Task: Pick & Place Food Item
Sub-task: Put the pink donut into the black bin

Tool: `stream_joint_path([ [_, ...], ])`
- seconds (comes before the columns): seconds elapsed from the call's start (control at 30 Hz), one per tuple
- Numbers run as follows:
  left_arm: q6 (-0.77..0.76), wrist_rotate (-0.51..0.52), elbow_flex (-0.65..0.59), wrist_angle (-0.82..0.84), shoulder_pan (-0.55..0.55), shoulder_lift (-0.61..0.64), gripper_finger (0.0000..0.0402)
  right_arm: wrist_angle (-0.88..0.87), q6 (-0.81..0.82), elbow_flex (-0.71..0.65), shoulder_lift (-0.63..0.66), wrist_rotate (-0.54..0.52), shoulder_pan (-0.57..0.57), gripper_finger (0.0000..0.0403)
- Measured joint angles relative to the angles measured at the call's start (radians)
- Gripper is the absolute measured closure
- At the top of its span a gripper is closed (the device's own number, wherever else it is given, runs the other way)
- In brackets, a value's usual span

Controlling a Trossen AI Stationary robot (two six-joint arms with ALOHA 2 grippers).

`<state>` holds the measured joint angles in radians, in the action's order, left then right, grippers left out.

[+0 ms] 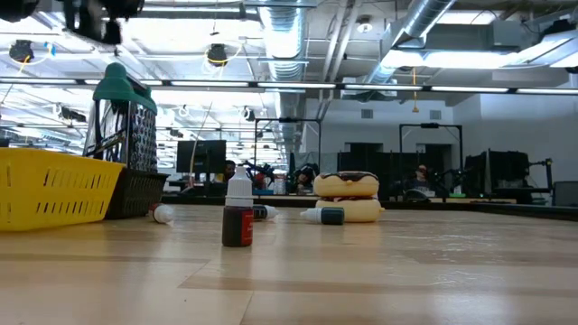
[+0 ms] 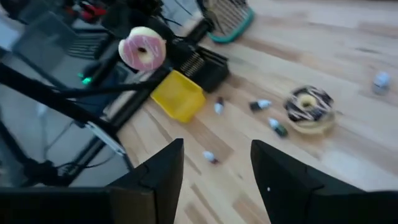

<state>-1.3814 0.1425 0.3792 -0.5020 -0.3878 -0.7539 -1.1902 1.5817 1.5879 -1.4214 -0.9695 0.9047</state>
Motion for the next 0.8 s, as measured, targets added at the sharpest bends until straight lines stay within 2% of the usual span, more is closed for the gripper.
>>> stream_joint_path([
  [0.1,0.013,-0.001,0.000,-0.154,0.000,-0.038,0.0300,0.160,-0.193,0.000,0.033,0.007,-0.040,0.0223],
  [0.17,0.015,-0.020,0.000,-0.233,0.000,-0.065,0.0300,0.275,-0.344,0.000,0.058,0.047,-0.075,0.0223],
  [0.37,0.015,-0.035,0.000,-0.520,0.000,-0.164,0.0300,0.633,-0.780,0.000,0.095,0.254,-0.202,0.0223],
  [0.5,0.043,-0.007,0.016,-0.731,0.000,-0.236,0.0300,0.762,-0.981,0.000,0.090,0.385,-0.297,0.0223],
  [0.6,0.081,-0.007,0.079,-0.802,0.000,-0.278,0.0300,0.806,-1.096,0.000,0.068,0.422,-0.365,0.0223],
  [0.8,0.172,-0.007,0.233,-0.825,0.000,-0.338,0.0300,0.938,-1.420,0.000,0.002,0.416,-0.428,0.0223],
])
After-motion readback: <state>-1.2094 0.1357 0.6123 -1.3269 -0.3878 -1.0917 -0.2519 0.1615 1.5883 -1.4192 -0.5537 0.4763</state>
